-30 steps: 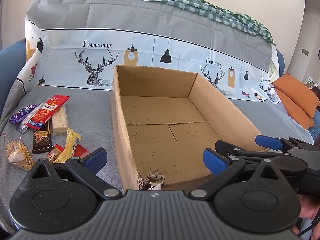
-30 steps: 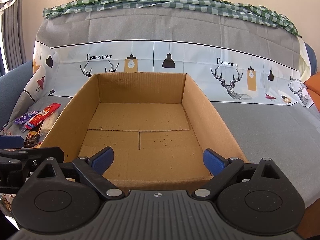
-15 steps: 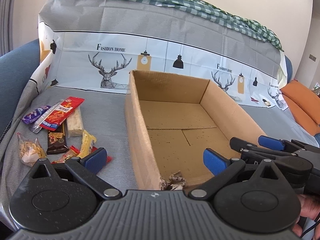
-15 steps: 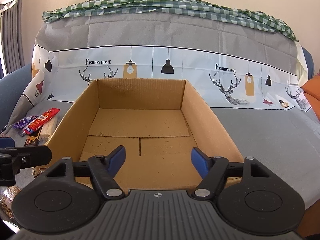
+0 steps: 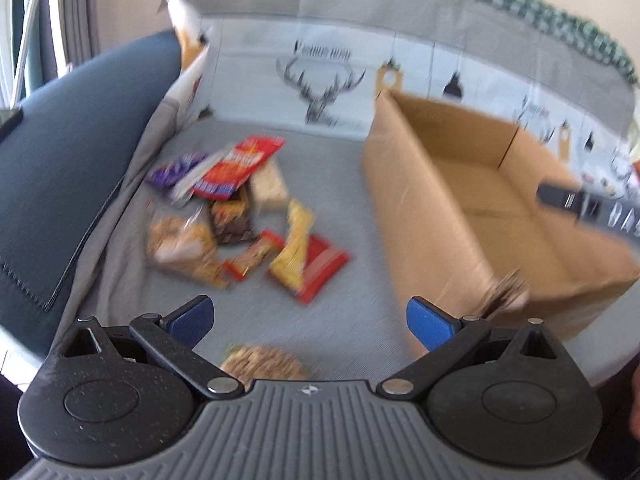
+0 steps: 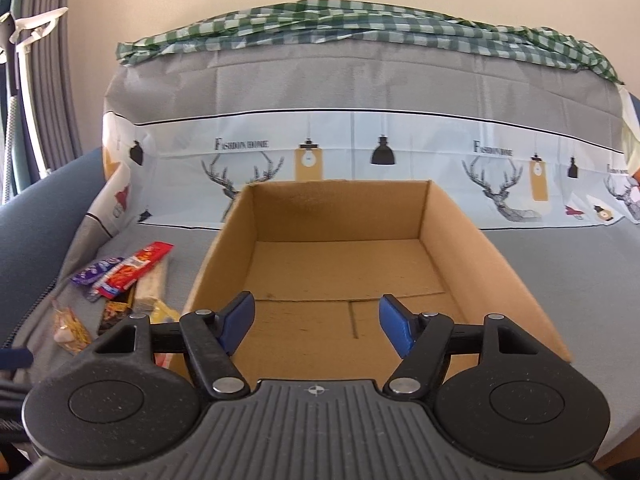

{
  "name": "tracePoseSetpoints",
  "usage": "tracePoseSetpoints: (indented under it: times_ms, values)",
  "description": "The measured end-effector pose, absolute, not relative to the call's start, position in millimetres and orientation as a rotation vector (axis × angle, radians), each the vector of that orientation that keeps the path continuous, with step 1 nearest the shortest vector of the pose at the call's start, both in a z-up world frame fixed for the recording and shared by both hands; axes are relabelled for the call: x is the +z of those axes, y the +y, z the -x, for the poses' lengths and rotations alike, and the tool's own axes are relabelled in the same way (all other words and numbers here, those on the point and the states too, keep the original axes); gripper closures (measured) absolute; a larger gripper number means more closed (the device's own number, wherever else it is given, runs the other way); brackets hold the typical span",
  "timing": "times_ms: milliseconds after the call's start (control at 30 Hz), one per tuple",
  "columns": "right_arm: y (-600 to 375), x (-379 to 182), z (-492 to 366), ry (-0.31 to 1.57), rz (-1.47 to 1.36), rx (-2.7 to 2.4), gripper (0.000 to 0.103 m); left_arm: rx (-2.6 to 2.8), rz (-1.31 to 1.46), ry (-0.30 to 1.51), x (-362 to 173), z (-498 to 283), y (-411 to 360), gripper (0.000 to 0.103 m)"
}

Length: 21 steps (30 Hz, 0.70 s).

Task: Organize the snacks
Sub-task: 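Grasp the clear peanut bag with the left gripper while the right gripper grasps the yellow bar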

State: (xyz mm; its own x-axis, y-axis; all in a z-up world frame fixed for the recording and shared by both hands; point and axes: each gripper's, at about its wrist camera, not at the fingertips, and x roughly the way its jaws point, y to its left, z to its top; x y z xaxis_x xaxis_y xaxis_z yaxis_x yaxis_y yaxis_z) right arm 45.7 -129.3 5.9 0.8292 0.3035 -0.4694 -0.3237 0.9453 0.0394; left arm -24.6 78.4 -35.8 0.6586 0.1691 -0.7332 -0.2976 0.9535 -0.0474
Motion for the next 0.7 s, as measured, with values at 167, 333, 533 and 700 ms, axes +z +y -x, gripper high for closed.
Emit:
tracePoseSetpoints:
  times_ms: [167, 333, 533, 700]
  values:
    - [-100.1, 11.0, -40.6, 0.482, 0.046, 0.403, 0.031, 0.232, 0.081, 0.993, -81.3, 24.7, 85.2, 0.000]
    - [-74.7, 12.3, -36.5, 0.484, 0.055, 0.463, 0.031, 0.242, 0.066, 1.072, -106.3, 20.7, 92.0, 0.000]
    - [-54.6, 12.7, -34.2, 0.479, 0.074, 0.505, 0.031, 0.258, 0.093, 1.114, -118.3, 15.5, 99.5, 0.011]
    - [-38.9, 11.4, -40.2, 0.494, 0.036, 0.543, 0.047, 0.263, 0.115, 1.057, -109.2, 21.9, 112.6, 0.018]
